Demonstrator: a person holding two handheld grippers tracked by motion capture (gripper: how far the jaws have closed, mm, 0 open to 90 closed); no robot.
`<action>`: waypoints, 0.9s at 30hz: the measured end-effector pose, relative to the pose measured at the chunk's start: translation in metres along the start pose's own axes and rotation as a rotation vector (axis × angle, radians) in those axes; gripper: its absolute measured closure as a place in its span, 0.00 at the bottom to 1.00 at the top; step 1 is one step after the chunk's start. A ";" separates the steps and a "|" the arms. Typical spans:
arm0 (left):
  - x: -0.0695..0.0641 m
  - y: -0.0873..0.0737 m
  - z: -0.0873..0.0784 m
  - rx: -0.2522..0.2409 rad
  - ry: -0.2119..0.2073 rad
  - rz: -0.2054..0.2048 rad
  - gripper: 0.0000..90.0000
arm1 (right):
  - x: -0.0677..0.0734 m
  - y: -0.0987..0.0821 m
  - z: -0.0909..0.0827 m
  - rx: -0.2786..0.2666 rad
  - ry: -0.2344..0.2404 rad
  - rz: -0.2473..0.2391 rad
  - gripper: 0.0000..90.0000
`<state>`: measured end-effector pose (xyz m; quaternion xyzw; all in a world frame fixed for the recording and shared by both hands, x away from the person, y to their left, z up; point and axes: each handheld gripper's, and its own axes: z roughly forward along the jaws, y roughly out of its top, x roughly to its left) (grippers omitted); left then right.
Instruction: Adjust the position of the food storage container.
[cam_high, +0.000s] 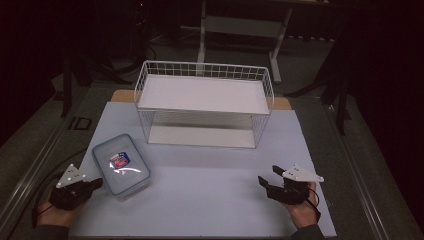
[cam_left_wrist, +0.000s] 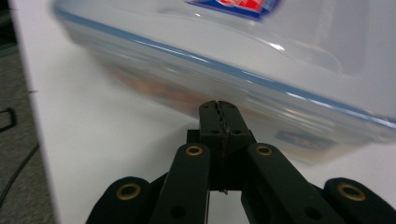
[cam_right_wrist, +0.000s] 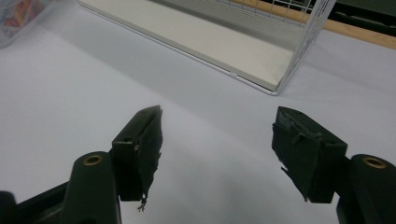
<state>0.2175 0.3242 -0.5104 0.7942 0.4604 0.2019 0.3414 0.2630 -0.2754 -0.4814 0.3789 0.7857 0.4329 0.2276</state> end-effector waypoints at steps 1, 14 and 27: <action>-0.004 0.001 0.002 -0.002 -0.041 0.017 1.00 | -0.001 0.000 0.000 -0.001 -0.003 0.000 0.36; -0.046 0.043 0.036 0.041 -0.132 0.166 1.00 | 0.001 0.000 0.001 0.002 -0.002 -0.004 0.36; -0.032 0.067 0.018 -0.084 -0.124 0.104 1.00 | -0.004 -0.001 -0.003 -0.012 -0.010 0.021 0.36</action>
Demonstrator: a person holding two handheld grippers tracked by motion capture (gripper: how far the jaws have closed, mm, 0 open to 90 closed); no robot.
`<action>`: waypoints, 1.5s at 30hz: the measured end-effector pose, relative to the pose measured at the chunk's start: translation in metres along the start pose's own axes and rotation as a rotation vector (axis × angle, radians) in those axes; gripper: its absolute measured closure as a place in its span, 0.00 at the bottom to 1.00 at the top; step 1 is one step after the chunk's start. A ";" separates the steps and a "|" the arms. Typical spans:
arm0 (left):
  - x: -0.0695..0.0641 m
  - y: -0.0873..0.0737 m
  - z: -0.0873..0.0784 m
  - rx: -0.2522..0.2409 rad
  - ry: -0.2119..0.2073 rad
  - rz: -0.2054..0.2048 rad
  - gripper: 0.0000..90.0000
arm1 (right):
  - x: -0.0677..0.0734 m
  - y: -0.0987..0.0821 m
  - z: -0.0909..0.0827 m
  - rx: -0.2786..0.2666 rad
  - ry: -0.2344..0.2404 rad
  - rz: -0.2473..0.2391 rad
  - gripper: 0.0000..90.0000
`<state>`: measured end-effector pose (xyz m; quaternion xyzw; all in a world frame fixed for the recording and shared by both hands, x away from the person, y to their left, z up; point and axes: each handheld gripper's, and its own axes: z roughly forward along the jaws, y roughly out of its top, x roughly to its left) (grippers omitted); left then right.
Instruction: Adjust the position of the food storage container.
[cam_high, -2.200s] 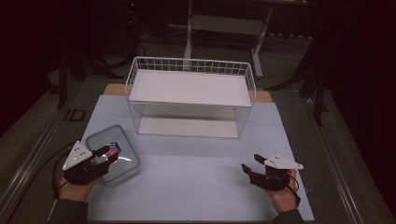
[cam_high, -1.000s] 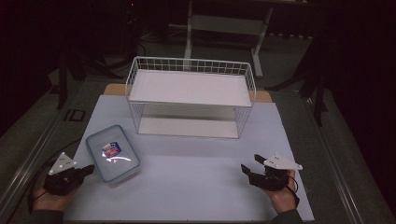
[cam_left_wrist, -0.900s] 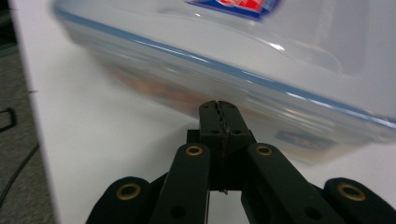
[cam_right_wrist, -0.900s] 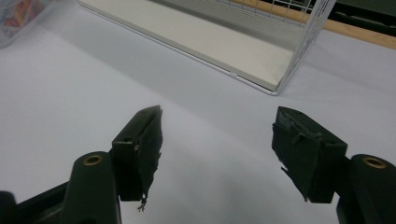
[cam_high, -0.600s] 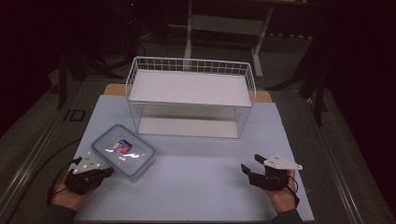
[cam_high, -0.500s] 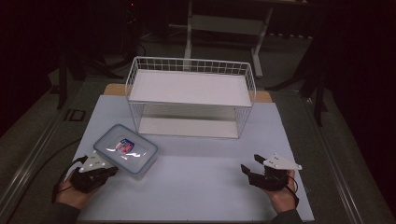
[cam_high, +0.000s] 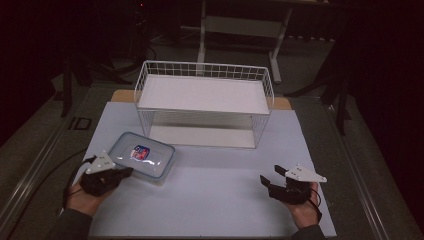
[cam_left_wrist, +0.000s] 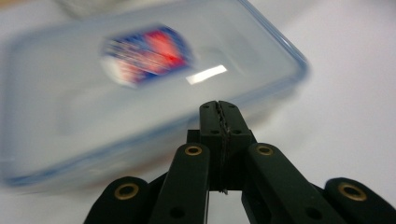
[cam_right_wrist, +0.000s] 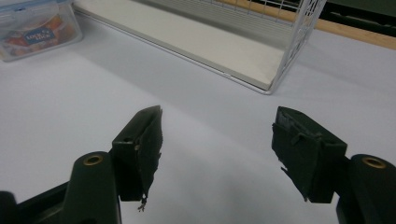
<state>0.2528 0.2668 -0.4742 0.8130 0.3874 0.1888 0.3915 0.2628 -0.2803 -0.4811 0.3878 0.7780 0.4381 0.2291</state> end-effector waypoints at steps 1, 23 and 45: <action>0.000 0.000 0.000 0.000 0.000 0.000 1.00 | 0.000 0.000 0.000 0.000 0.000 0.000 0.36; 0.093 0.003 0.020 0.000 0.245 -0.260 0.99 | 0.000 0.000 -0.001 -0.003 -0.004 0.002 0.36; 0.045 0.007 0.034 -0.023 0.108 -0.170 1.00 | 0.001 0.000 0.001 0.000 0.001 0.004 0.36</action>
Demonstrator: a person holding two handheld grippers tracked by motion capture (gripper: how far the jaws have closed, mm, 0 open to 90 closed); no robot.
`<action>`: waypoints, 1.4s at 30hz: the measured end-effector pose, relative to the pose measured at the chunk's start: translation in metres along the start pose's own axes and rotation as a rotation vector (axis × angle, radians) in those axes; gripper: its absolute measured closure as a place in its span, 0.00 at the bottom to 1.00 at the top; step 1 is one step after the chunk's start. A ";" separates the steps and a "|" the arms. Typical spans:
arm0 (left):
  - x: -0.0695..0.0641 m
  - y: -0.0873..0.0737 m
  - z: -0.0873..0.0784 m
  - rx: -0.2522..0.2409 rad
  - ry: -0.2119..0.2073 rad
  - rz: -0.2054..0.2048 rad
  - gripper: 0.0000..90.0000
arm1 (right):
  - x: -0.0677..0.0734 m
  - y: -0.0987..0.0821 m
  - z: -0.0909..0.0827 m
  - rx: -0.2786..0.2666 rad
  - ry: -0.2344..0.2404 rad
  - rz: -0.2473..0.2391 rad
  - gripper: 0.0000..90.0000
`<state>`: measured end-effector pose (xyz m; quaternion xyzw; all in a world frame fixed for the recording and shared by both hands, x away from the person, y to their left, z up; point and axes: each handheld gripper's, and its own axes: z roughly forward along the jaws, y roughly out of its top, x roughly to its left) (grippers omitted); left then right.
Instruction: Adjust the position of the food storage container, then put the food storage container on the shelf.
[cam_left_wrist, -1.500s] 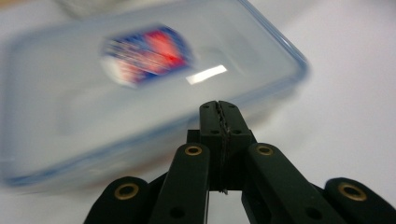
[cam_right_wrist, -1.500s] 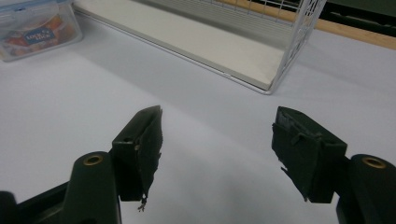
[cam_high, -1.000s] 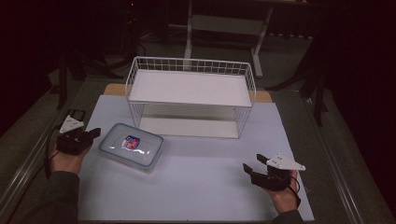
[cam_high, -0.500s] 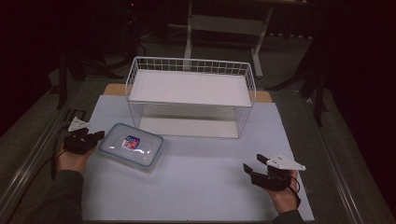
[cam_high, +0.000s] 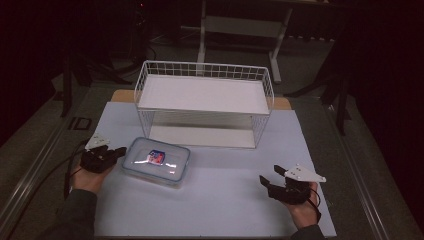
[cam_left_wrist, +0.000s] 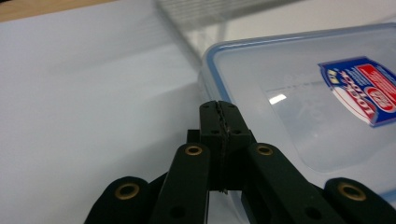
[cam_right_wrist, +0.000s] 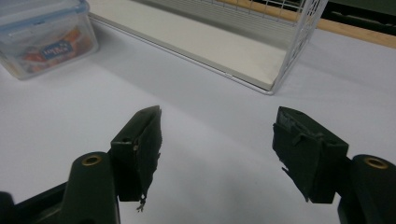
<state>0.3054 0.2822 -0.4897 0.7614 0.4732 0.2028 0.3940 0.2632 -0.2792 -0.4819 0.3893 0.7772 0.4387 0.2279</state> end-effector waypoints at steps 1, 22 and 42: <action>0.000 0.000 0.000 0.000 0.000 0.000 1.00 | 0.000 0.000 0.000 0.000 0.000 0.000 0.36; -0.110 0.015 0.034 -0.013 -0.226 0.173 0.99 | 0.000 0.000 -0.001 -0.004 0.006 -0.002 0.35; -0.099 0.016 0.013 -0.102 -0.255 -0.005 0.61 | 0.019 0.023 0.012 0.037 0.091 0.069 0.39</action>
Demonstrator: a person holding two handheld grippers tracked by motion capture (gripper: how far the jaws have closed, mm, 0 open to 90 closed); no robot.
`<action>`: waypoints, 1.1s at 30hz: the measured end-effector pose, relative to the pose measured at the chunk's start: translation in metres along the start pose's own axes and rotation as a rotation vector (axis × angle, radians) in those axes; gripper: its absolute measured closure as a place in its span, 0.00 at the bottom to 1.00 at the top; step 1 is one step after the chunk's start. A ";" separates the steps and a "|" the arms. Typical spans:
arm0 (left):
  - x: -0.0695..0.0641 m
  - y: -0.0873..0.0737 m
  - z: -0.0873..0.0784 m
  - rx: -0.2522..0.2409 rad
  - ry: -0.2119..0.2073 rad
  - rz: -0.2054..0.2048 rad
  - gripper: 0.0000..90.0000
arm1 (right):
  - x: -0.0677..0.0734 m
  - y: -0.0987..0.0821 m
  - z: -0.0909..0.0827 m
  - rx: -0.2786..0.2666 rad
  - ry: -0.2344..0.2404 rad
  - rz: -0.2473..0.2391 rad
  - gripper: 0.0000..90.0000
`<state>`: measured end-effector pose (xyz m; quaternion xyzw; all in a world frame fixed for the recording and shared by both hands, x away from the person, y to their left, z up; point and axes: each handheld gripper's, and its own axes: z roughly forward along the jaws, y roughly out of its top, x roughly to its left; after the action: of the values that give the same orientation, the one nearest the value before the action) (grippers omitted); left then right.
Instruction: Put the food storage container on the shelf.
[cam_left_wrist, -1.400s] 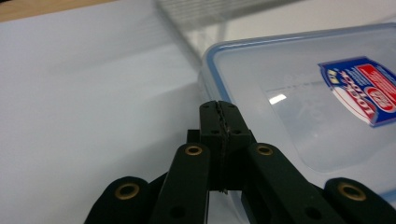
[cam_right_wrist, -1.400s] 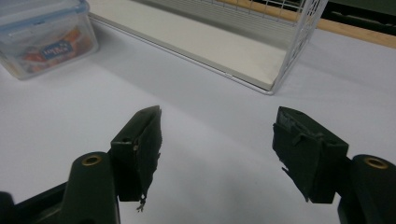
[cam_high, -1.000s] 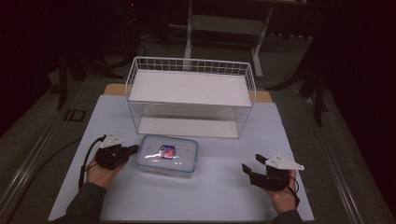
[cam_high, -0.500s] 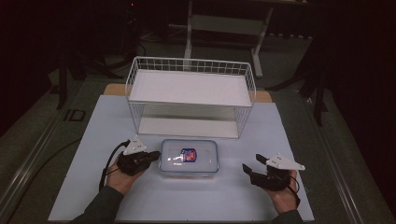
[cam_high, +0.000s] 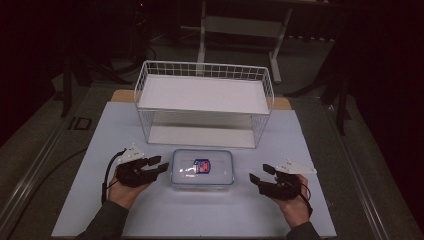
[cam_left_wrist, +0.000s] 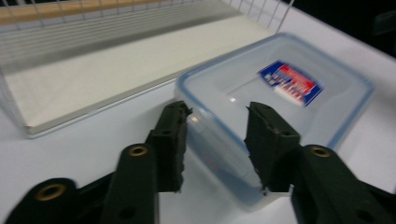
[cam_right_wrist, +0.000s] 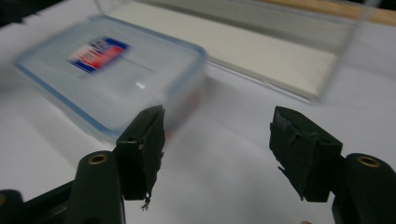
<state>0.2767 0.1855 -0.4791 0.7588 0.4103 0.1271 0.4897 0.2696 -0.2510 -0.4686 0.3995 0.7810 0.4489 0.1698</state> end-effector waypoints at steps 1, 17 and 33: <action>-0.001 0.000 0.000 -0.002 -0.009 -0.011 0.59 | 0.004 0.005 0.003 -0.004 0.021 -0.003 0.38; -0.001 -0.001 0.027 0.059 -0.086 -0.135 0.29 | 0.026 0.039 0.076 0.124 0.198 0.101 0.15; 0.012 -0.013 0.048 0.075 -0.164 -0.246 0.29 | 0.017 0.020 0.098 0.176 0.253 0.250 0.11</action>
<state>0.3061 0.1657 -0.5161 0.7282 0.4633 -0.0119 0.5049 0.3292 -0.1769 -0.5031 0.4471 0.7767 0.4430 -0.0224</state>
